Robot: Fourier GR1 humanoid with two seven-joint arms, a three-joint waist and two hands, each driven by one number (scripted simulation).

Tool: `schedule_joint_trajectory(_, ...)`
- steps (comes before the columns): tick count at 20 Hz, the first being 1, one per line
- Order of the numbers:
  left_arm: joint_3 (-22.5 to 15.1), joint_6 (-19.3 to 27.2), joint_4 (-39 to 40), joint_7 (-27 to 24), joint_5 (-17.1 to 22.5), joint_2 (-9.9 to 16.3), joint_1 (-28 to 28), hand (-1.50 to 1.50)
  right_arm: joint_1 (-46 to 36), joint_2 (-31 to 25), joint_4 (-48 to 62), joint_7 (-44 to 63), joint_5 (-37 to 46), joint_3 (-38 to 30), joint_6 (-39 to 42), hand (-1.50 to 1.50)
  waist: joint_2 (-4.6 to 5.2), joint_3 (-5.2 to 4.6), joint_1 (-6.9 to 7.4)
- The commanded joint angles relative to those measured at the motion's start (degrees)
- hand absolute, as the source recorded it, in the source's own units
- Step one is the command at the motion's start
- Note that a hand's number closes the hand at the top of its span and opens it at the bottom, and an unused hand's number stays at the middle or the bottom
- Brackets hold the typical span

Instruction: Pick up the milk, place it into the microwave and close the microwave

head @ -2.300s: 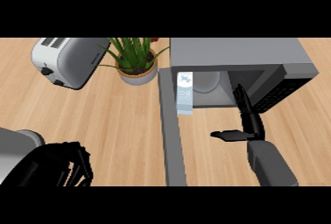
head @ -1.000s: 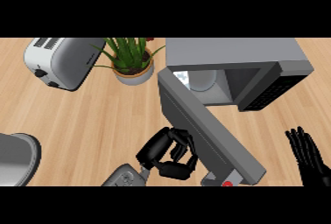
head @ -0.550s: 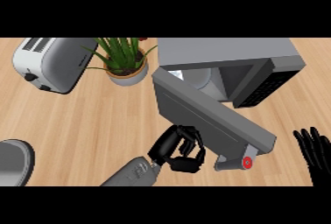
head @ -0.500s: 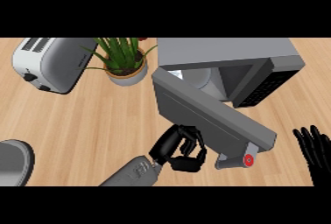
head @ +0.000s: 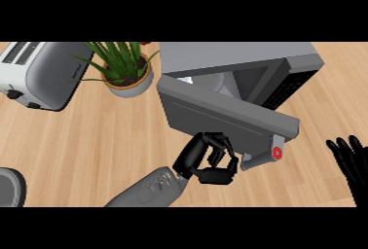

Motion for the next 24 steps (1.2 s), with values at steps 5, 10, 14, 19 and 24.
schedule_joint_trajectory(5,1.72,11.65,-0.99,-2.47,9.82,-0.42,-3.93,1.50,-1.03,-4.38,-3.99,3.47,-2.53,-1.93,2.02,-1.50,0.26,-0.02,-2.31)
schedule_joint_trajectory(10,3.12,14.84,2.20,-0.39,13.82,-0.43,-10.17,-1.50,-3.66,-6.04,-5.23,5.29,-4.75,-3.80,1.48,-1.50,0.95,0.05,-4.12)
schedule_joint_trajectory(14,3.00,17.08,4.25,1.19,17.17,-0.43,-13.03,-1.50,-6.46,-8.26,-5.41,5.91,-3.82,-5.90,0.62,-1.50,1.30,0.13,-5.06)
schedule_joint_trajectory(19,5.29,20.01,4.49,0.97,20.94,-0.43,-14.73,-1.50,-11.71,-14.34,-8.43,4.37,5.02,-12.59,-3.46,1.50,1.56,-0.04,-6.01)
schedule_joint_trajectory(24,6.13,21.33,4.04,-2.56,24.01,-0.43,-14.88,-1.50,-14.13,-16.32,-7.87,4.53,6.30,-13.17,-3.69,1.50,2.32,-0.02,-5.45)
